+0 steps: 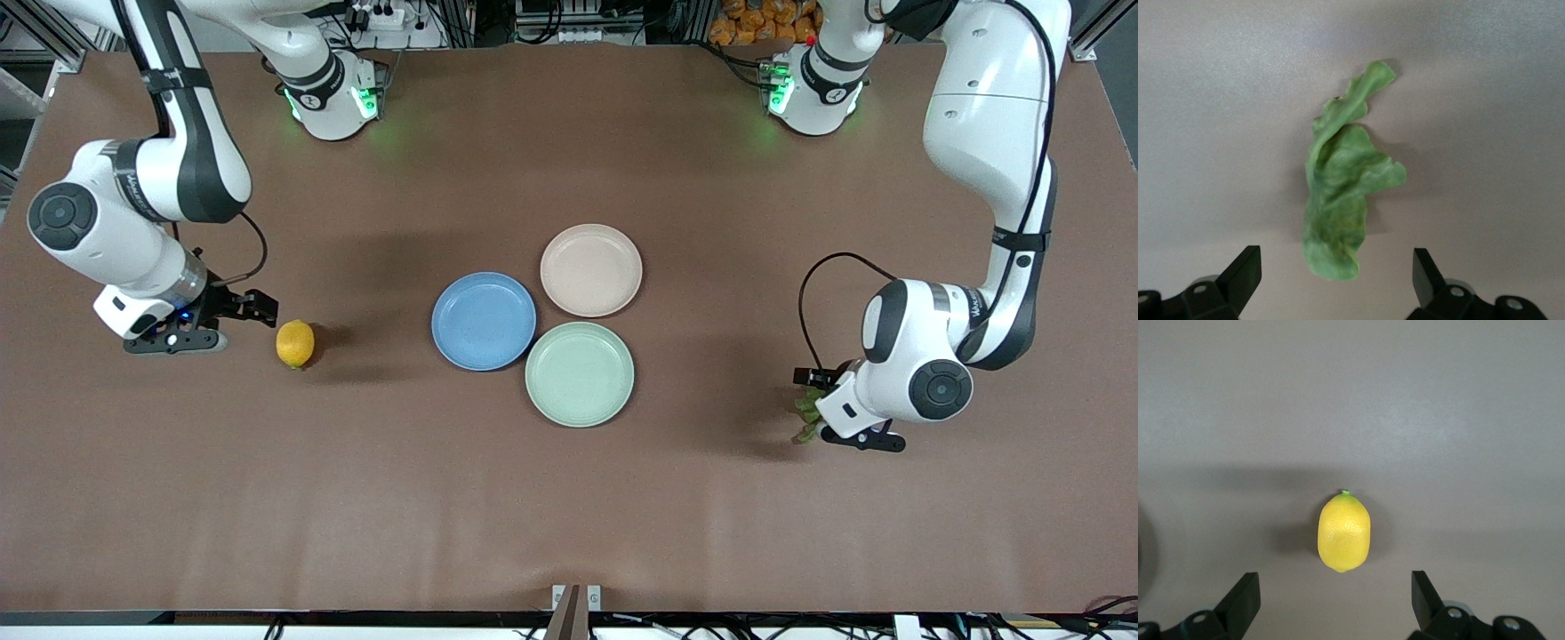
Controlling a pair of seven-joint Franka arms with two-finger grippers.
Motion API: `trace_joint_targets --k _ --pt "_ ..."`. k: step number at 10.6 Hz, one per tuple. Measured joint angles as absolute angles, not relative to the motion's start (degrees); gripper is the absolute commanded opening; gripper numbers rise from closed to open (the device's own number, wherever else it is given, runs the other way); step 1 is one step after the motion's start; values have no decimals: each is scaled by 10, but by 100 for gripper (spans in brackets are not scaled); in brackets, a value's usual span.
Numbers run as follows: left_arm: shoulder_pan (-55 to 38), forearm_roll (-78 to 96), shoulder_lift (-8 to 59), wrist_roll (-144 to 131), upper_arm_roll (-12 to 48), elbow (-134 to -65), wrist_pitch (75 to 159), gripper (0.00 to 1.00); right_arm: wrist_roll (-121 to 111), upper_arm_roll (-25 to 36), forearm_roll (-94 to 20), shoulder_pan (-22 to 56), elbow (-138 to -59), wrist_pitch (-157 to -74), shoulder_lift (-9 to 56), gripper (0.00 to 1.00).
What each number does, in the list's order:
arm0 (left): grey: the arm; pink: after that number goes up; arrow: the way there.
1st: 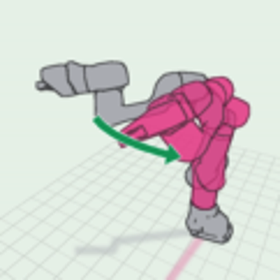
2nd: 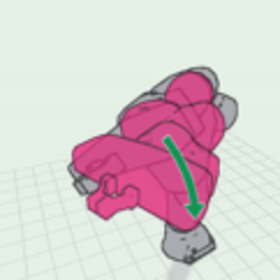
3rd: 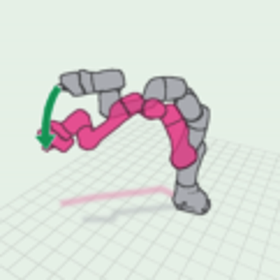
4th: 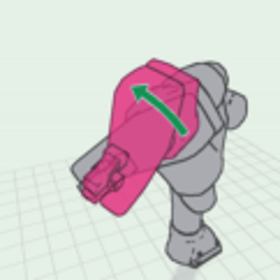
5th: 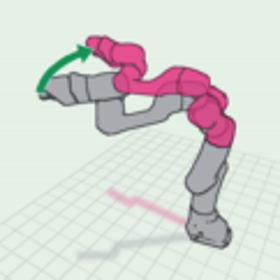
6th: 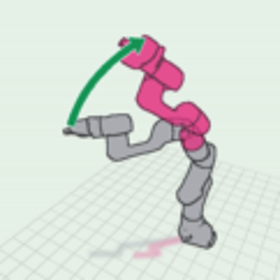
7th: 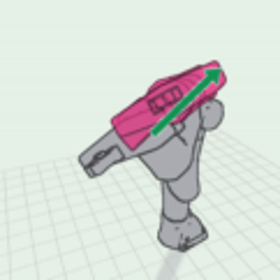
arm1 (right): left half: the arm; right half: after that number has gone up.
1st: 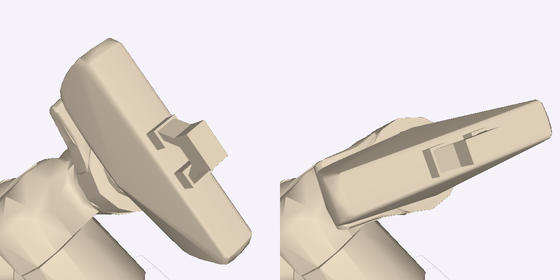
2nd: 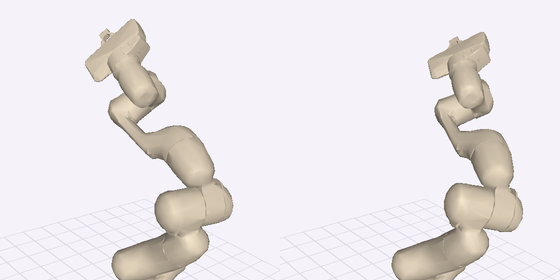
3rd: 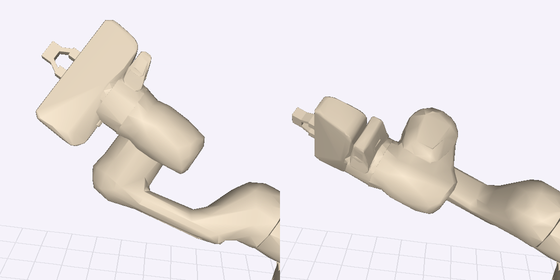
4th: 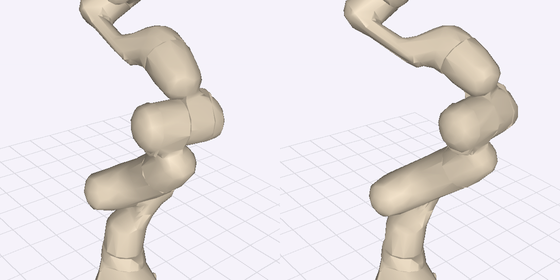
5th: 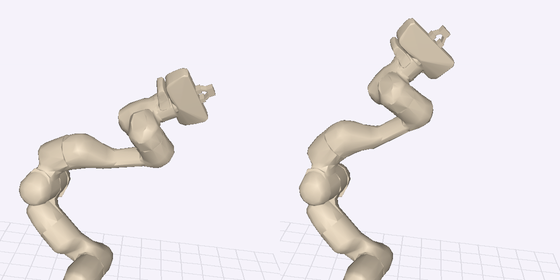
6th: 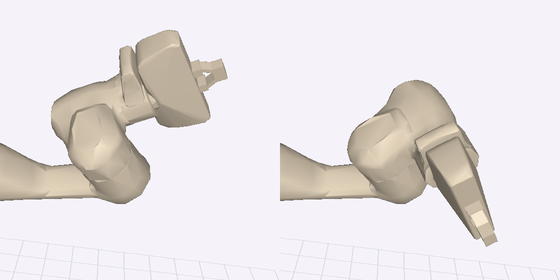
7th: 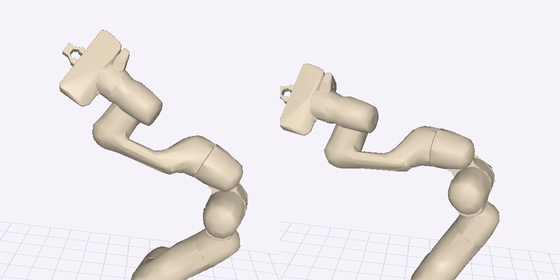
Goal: Place lemon and lettuce in plates
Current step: 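Close the right gripper on the lemon while the left gripper grasps lettuce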
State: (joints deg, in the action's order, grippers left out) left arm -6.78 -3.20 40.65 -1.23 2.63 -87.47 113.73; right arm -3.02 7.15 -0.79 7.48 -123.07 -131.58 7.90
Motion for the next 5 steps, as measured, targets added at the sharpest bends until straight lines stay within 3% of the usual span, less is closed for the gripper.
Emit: trace_joint_targets --k 5 --pt "-68 -32 431 -12 26 -875 1160 100 -40 71 -22 75 -1281 -1412 115 100"
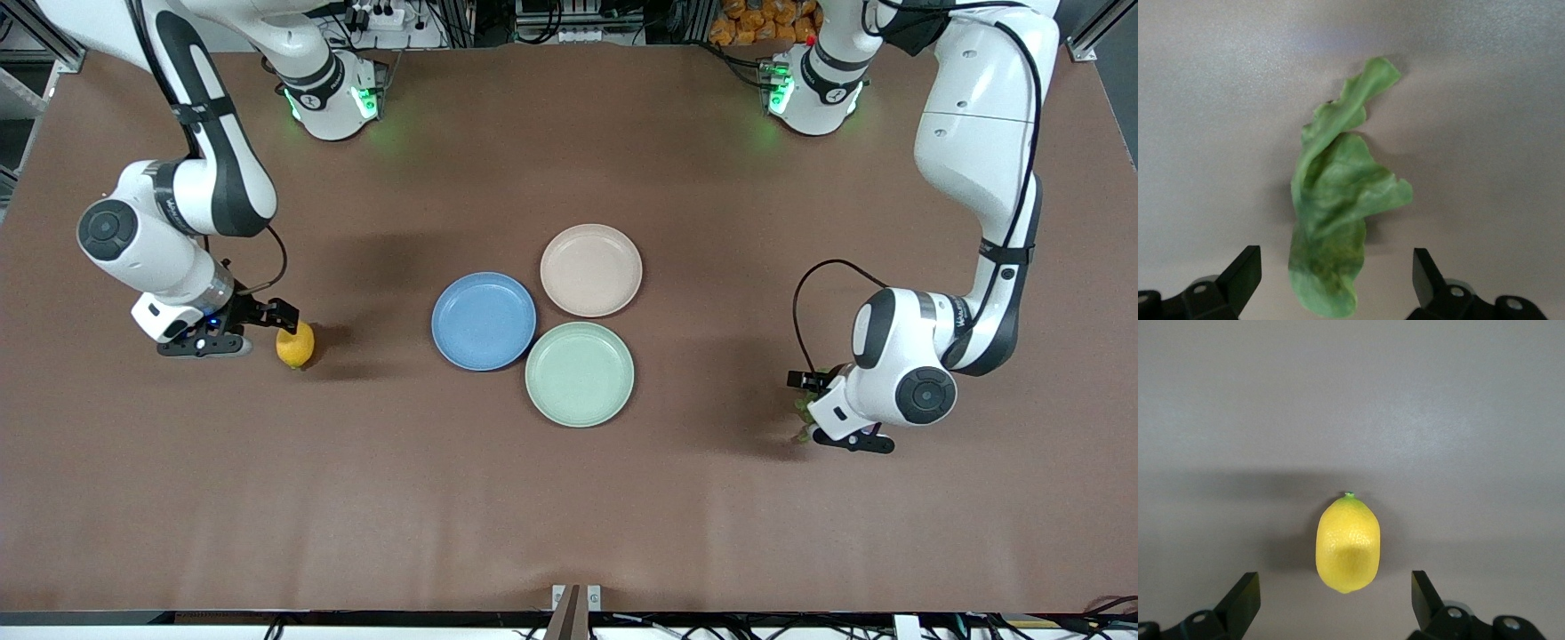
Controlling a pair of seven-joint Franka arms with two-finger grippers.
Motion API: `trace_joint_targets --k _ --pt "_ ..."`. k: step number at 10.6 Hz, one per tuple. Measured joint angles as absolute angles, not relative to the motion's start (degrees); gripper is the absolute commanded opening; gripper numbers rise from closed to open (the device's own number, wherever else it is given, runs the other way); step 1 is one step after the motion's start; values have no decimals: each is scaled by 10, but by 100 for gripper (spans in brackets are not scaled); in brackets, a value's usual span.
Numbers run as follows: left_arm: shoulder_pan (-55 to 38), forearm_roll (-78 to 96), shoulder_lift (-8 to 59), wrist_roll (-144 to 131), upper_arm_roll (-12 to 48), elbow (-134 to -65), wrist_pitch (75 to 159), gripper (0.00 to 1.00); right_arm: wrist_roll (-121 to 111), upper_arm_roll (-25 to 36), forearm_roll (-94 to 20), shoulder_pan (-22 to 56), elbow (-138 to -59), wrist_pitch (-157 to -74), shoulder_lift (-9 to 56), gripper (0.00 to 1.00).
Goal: Place lemon and lettuce in plates
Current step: 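Close the right gripper on the lemon while the left gripper grasps lettuce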
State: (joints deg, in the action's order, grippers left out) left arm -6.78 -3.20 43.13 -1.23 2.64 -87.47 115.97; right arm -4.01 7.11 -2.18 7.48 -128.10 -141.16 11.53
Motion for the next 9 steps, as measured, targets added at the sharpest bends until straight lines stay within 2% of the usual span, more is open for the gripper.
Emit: trace_joint_targets --k 2,3,4,5,9 --pt "-68 -32 438 -12 26 -875 1169 100 -45 71 -22 75 -1293 -1447 132 100" --pt "-68 -32 439 -12 26 -875 1174 55 -46 70 -22 75 -1302 -1472 141 100" --pt "-68 -32 440 -12 26 -875 1182 3 -47 70 -22 75 -1310 -1492 151 100" --pt "-68 -32 440 -12 26 -875 1187 0 -47 69 -22 75 -1315 -1506 161 100" --pt "-71 -32 443 -15 27 -877 1191 0 -47 66 -22 75 -1321 -1553 190 100"
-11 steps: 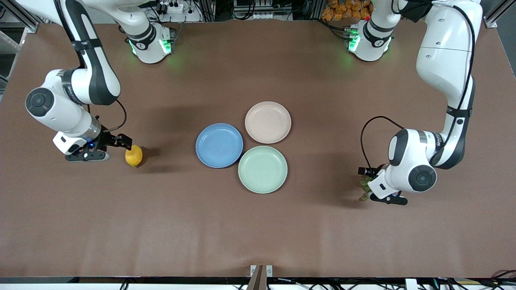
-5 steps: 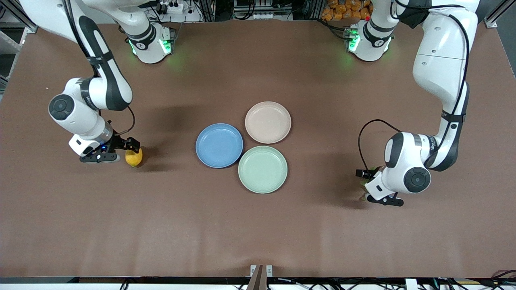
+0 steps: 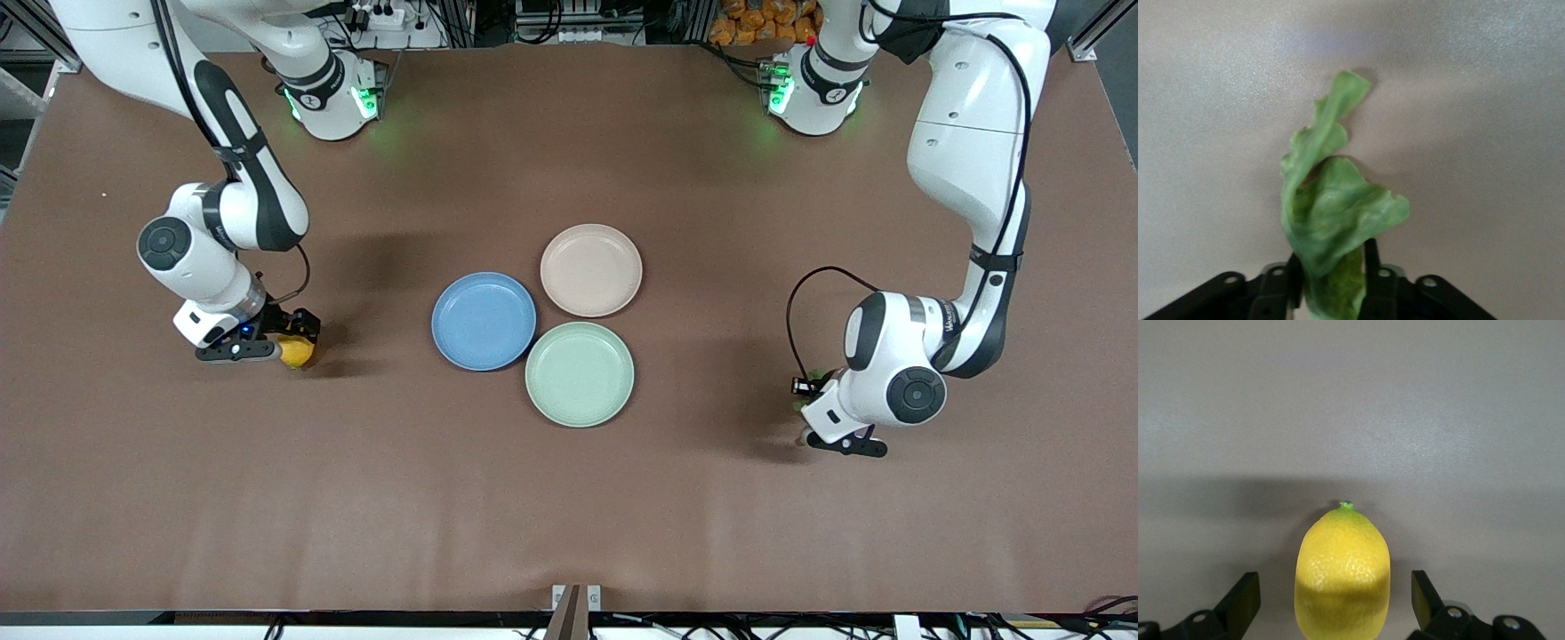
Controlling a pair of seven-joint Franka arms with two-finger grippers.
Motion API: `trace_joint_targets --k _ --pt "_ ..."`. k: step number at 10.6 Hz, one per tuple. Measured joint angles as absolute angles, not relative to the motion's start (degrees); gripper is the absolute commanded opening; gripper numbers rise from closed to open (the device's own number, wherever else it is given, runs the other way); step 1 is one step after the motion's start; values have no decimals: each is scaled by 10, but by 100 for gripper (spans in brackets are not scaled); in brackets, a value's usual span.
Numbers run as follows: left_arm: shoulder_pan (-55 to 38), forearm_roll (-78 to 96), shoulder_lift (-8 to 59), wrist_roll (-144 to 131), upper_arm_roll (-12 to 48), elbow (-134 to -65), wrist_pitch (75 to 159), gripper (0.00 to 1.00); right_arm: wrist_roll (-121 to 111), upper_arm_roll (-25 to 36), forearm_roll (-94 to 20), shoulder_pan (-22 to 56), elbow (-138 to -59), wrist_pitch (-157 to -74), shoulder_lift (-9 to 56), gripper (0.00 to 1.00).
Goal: Place lemon and lettuce in plates
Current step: 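Close the right gripper on the lemon while the left gripper grasps lettuce, then carry the lemon to the blue plate while the left gripper carries lettuce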
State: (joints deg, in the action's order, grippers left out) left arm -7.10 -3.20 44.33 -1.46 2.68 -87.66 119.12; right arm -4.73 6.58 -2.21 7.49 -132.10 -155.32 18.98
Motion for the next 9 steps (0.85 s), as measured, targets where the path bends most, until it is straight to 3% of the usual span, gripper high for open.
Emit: trace_joint_targets --k 8,9 --pt "-87 -32 425 -15 31 -874 1196 0 -47 61 -30 78 -1326 -1630 244 100" --pt "-91 -32 409 -16 33 -876 1196 0 -47 61 -31 78 -1326 -1633 247 81"
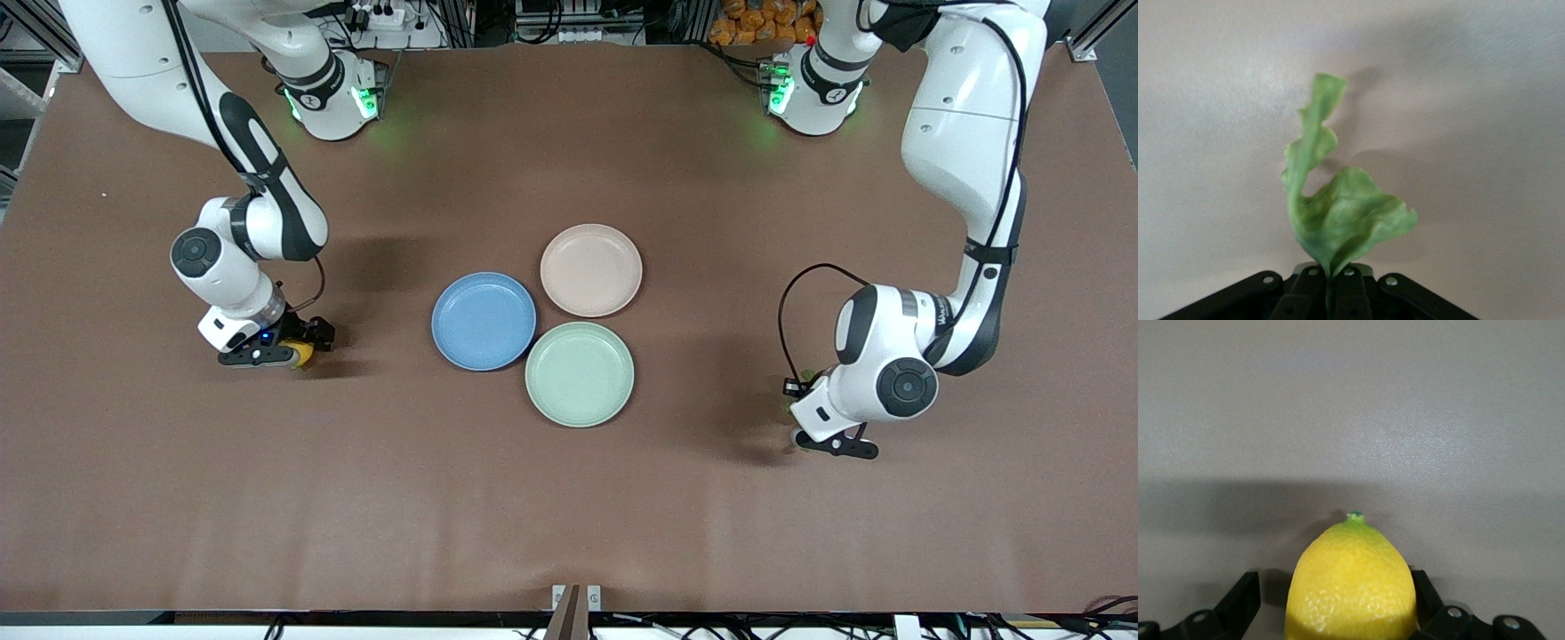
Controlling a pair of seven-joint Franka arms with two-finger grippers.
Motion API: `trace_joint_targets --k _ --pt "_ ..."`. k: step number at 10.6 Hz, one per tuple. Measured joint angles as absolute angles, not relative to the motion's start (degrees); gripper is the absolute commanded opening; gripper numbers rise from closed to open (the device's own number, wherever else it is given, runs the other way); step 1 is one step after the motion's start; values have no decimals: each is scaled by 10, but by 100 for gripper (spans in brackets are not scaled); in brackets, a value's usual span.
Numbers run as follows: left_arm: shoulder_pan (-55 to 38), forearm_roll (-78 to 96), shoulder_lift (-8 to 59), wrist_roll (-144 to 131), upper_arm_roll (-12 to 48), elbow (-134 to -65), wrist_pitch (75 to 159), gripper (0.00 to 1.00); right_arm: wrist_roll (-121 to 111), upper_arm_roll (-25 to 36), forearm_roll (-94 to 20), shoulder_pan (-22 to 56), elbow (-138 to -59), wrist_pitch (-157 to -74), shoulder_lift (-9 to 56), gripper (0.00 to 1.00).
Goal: Place lemon and lettuce in plates
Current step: 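Carry the lemon to the blue plate while the left gripper carries lettuce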
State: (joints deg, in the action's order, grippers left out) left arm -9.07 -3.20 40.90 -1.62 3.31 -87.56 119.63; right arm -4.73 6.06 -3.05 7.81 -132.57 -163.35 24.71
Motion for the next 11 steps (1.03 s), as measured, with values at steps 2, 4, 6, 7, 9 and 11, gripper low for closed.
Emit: trace_joint_targets --k 2,4,6,7,9,11 --pt "-91 -32 351 -17 45 -903 1192 0 -47 61 -31 78 -1326 -1634 248 33" --pt "-90 -31 291 -23 61 -962 1190 0 -47 59 -31 80 -1325 -1634 247 26" --pt "-91 -28 247 -49 79 -1018 1197 0 -48 60 -31 80 -1325 -1633 247 23" --pt "-91 -26 230 -63 89 -1040 1202 0 -48 60 -31 80 -1323 -1633 247 22" --pt "-92 -25 214 -118 120 -1062 1207 0 -48 60 -31 80 -1311 -1610 242 22" --pt "-96 -25 213 -198 166 -1068 1212 0 -46 53 -32 80 -1284 -1543 228 22"
